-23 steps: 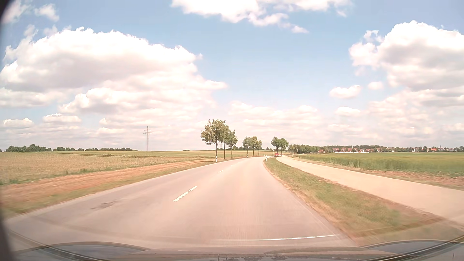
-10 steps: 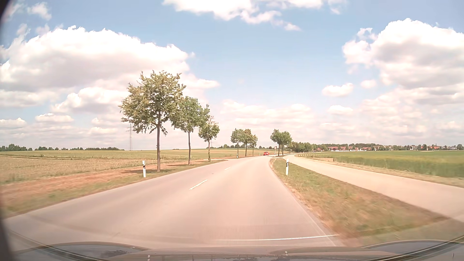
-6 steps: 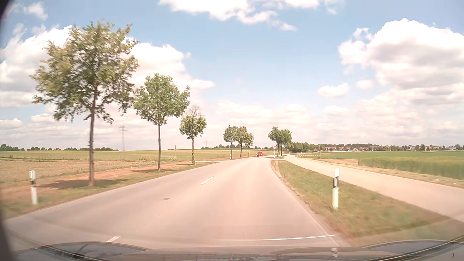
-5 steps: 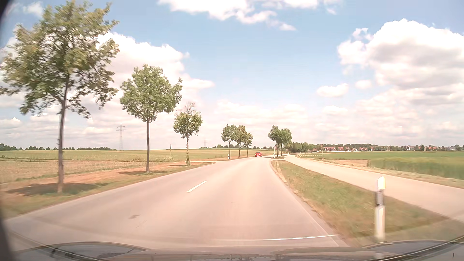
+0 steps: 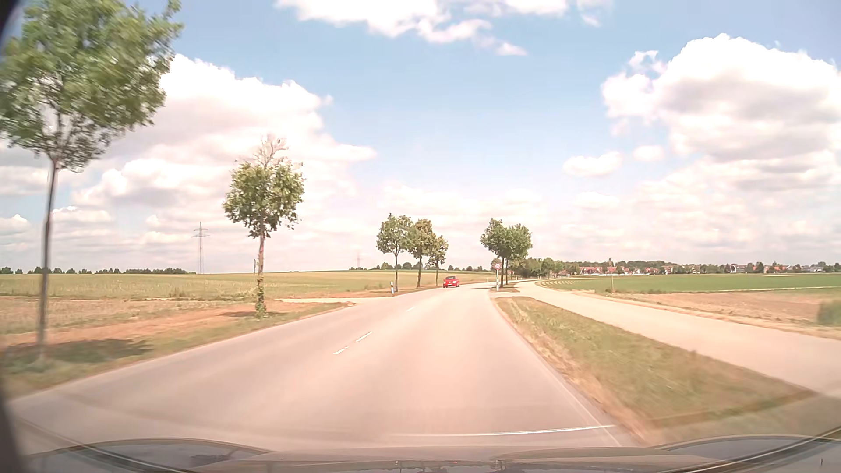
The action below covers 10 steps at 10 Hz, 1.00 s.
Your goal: Follow the waypoints while adhering to traffic rules and regulations
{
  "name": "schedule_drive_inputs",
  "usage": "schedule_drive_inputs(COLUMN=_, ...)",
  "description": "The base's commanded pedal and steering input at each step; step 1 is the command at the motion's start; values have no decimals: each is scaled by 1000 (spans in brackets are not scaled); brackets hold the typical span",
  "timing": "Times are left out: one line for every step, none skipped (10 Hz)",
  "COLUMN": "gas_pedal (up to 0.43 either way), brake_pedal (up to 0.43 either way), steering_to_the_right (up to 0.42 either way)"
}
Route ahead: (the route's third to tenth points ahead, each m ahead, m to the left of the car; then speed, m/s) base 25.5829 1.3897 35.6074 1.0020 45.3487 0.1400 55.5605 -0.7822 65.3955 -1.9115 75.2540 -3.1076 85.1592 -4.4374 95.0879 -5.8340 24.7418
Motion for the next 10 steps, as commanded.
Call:
schedule_drive_inputs(gas_pedal=138, brake_pedal=12, steering_to_the_right=11)
schedule_drive_inputs(gas_pedal=138, brake_pedal=12, steering_to_the_right=11)
schedule_drive_inputs(gas_pedal=138, brake_pedal=12, steering_to_the_right=11)
schedule_drive_inputs(gas_pedal=138, brake_pedal=12, steering_to_the_right=11)
schedule_drive_inputs(gas_pedal=138, brake_pedal=12, steering_to_the_right=11)
schedule_drive_inputs(gas_pedal=138, brake_pedal=6, steering_to_the_right=11)
schedule_drive_inputs(gas_pedal=138, brake_pedal=12, steering_to_the_right=11)
schedule_drive_inputs(gas_pedal=138, brake_pedal=12, steering_to_the_right=11)
schedule_drive_inputs(gas_pedal=138, brake_pedal=12, steering_to_the_right=11)
schedule_drive_inputs(gas_pedal=150, brake_pedal=12, steering_to_the_right=12)
